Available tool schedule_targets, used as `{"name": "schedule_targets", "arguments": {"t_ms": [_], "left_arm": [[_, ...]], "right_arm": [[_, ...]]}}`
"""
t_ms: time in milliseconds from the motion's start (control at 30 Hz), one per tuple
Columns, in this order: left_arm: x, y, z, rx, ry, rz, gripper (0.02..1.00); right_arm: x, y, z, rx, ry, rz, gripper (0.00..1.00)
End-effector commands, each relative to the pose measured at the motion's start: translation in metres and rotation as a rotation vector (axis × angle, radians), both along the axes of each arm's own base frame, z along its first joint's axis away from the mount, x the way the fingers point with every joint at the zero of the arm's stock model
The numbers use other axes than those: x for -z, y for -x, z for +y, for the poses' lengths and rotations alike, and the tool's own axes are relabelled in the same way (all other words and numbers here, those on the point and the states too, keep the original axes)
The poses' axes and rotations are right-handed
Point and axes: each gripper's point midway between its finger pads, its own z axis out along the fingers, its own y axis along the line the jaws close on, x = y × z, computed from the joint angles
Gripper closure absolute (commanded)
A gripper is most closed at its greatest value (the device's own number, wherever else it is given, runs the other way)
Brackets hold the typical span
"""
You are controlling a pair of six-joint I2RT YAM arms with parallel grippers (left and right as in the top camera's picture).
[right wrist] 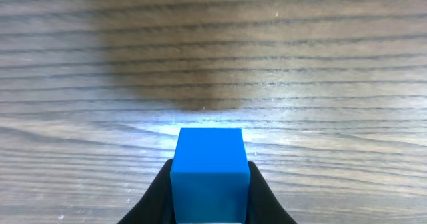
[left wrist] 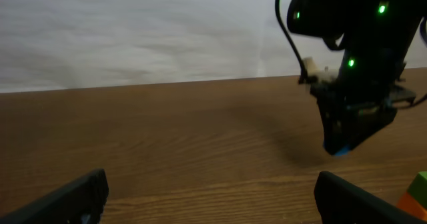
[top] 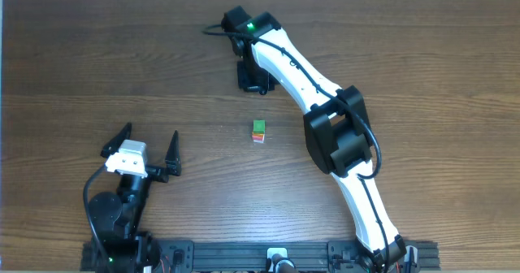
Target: Stack Cubes
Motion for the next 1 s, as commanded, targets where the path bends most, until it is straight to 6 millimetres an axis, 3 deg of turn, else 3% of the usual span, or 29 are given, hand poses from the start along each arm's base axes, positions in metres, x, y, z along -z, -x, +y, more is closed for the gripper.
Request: {"name": "schedule_targets", "arguments": {"t_ms": [33, 200, 400, 633, 833, 1000], "left_arm": [[0.002, 0.000, 0.001, -0.007, -0.011, 0.001, 0.018], [0.002, 0.000, 0.002, -0.007, -0.011, 0.001, 0.018], [0.002, 0.000, 0.001, -0.007, -0.011, 0.001, 0.018], [0.002, 0.000, 0.001, -0.007, -0.011, 0.001, 0.018], [0.002, 0.000, 0.002, -0.007, -0.011, 0.001, 0.018], [0.002, 0.000, 0.002, -0.007, -0.011, 0.001, 0.018]], "right_arm": [[-0.067, -0.004, 0.004, 0.001, -0.073, -0.109, 0.989], [-0.116, 0.020, 0.002, -0.013, -0.097, -0.141, 0.989], [-0.137, 0.058, -0.003, -0.010, -0.097, -0.128, 0.989], [-0.124, 0.103, -0.003, -0.001, -0.092, -0.063, 0.989], [-0.101, 0.114, -0.004, 0.007, -0.075, -0.004, 0.989], [-0.094, 0.121, -0.002, 0.008, -0.084, 0.033, 0.989]]}}
